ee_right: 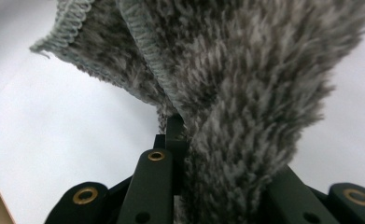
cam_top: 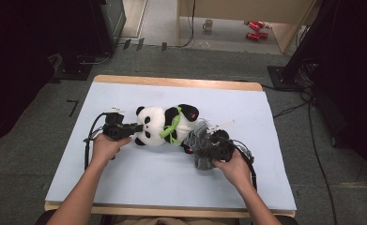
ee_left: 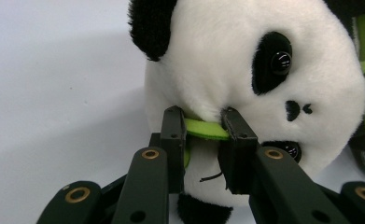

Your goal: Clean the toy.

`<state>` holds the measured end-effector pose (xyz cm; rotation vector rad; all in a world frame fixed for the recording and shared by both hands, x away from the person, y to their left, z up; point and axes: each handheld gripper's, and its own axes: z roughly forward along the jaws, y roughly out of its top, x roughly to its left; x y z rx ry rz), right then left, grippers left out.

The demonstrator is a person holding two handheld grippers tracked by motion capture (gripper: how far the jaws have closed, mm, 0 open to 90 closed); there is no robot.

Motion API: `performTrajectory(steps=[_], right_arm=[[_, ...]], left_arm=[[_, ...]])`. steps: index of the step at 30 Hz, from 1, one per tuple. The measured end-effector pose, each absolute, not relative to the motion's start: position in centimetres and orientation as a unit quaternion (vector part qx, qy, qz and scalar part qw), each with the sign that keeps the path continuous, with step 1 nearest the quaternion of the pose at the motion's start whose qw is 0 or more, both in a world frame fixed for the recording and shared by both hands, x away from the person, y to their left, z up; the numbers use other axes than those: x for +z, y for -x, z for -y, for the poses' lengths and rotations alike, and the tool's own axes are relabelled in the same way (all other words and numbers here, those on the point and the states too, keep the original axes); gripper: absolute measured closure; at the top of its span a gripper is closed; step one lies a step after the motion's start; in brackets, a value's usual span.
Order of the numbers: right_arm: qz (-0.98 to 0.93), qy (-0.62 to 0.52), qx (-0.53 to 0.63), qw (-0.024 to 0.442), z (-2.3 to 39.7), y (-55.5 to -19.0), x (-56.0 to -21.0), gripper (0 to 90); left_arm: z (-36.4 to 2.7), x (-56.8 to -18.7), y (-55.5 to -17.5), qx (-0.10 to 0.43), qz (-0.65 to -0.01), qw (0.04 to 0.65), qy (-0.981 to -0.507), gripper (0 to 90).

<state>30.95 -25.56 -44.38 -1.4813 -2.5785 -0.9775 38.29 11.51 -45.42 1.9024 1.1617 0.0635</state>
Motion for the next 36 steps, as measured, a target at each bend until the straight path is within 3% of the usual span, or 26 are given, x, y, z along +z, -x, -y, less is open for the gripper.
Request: performTrajectory(steps=[11,15,22,36], right_arm=[[0.769,0.468,-0.435,-0.033,27.3,-32.7,-38.6,78.8],[0.76,0.449,-0.47,-0.021,26.3,-34.2,-37.8,78.8],[0.78,0.427,-0.457,0.009,24.7,-37.1,-41.1,78.7],[0.763,0.494,-0.417,0.022,27.8,-38.7,-45.6,78.9]], left_arm=[[-11.6,-45.4,-38.3,0.021,-0.472,0.444,-0.761,73.9],[-11.6,-45.4,-38.3,0.021,-0.472,0.444,-0.761,73.9],[-11.6,-45.5,-38.3,0.024,-0.469,0.444,-0.763,73.8],[-11.7,-45.7,-38.4,0.022,-0.47,0.451,-0.758,73.7]])
